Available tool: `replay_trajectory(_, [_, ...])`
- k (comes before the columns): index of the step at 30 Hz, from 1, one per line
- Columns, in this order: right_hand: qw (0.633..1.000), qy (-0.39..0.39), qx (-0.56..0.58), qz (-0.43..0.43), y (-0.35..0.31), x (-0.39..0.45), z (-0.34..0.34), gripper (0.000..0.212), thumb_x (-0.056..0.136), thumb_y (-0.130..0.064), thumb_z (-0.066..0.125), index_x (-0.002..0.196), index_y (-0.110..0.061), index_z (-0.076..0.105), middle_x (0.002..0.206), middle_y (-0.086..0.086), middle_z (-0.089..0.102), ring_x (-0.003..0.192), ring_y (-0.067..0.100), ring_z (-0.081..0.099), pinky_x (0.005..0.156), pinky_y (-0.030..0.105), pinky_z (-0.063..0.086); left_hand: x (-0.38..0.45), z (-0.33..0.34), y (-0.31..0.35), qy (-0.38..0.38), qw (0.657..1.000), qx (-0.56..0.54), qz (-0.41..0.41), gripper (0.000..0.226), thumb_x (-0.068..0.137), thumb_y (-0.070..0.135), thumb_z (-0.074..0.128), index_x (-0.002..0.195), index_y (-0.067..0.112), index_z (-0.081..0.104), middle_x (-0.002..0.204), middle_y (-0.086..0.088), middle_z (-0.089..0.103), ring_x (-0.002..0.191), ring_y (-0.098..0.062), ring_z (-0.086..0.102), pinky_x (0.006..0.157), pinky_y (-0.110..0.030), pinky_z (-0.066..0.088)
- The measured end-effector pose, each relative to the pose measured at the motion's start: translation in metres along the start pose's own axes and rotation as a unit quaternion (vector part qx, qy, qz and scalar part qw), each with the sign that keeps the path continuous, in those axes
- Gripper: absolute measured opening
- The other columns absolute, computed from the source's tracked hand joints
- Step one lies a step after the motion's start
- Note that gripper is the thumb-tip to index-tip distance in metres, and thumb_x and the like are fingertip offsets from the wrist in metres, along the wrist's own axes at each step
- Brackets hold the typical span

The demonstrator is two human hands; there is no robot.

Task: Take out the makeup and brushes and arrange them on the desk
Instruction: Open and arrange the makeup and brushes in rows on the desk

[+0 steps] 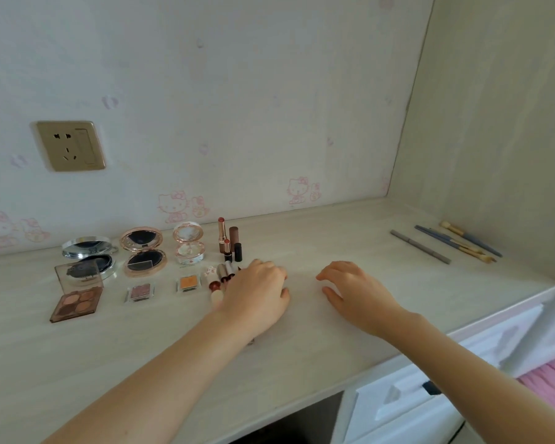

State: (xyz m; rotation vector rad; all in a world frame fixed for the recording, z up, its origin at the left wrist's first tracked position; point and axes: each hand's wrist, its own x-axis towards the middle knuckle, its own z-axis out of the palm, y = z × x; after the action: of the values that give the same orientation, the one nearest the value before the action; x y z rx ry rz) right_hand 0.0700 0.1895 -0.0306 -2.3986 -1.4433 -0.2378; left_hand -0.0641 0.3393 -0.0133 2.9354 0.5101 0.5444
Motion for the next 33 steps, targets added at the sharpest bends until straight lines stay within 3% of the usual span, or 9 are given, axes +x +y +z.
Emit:
replay_trajectory(4, [0.999,0.017,-0.035,0.034,0.042,-0.017,-0.017,0.032,0.098,-0.029,0.045,0.127,-0.022,0.057,0.131,-0.007,0.054,0.126,0.011,0.043,0.099,0.025,0.041,0.03,0.021,0.029,-0.026,0.998,-0.011,0.064,0.026,0.091,0.022,0.045,0.108,0.012,0.062,0.114,0.0,0.062,0.114,-0.019,0.05,0.085,-0.041,0.05])
replay_trajectory(9, [0.994,0.027,-0.054,0.091,0.1,-0.032,-0.034,0.031,0.097,-0.028,0.049,0.126,-0.02,0.058,0.129,-0.004,0.057,0.121,0.012,0.048,0.097,0.023,0.04,0.073,0.048,0.072,-0.063,0.991,-0.056,0.108,0.035,0.094,0.022,0.044,0.126,0.016,0.055,0.133,-0.001,0.054,0.126,-0.021,0.044,0.098,-0.038,0.044])
replay_trajectory(20, [0.973,0.092,-0.071,0.2,0.19,-0.04,-0.039,0.034,0.094,-0.019,0.05,0.127,-0.015,0.057,0.128,0.002,0.054,0.124,0.022,0.042,0.097,0.031,0.039,0.165,0.103,0.15,-0.097,0.976,-0.04,0.19,0.037,0.095,0.021,0.042,0.129,0.011,0.052,0.136,-0.008,0.049,0.129,-0.024,0.037,0.107,-0.035,0.034])
replay_trajectory(24, [0.962,0.086,-0.048,0.254,0.202,-0.03,-0.035,0.042,0.095,-0.026,0.048,0.136,-0.017,0.047,0.136,0.004,0.05,0.129,0.025,0.037,0.102,0.037,0.038,0.192,0.11,0.166,-0.097,0.975,-0.03,0.2,0.049,0.095,0.017,0.041,0.144,0.014,0.035,0.151,-0.008,0.031,0.142,-0.026,0.02,0.116,-0.037,0.02])
replay_trajectory(28, [0.956,0.079,-0.051,0.28,0.204,-0.021,-0.032,0.038,0.095,-0.028,0.047,0.129,-0.013,0.053,0.13,0.01,0.054,0.122,0.031,0.044,0.097,0.043,0.044,0.208,0.115,0.169,-0.182,0.968,-0.048,0.166,0.058,0.099,0.03,0.036,0.152,0.026,0.012,0.16,0.002,0.007,0.147,-0.022,-0.002,0.119,-0.042,0.004])
replay_trajectory(33, [0.96,0.082,-0.051,0.263,0.203,-0.017,-0.031,0.03,0.098,-0.025,0.043,0.113,-0.013,0.065,0.116,0.009,0.059,0.112,0.03,0.049,0.09,0.042,0.047,0.216,0.121,0.172,-0.227,0.957,-0.04,0.175,0.056,0.1,0.041,0.031,0.152,0.032,0.012,0.16,0.004,0.009,0.147,-0.021,-0.004,0.119,-0.044,0.001])
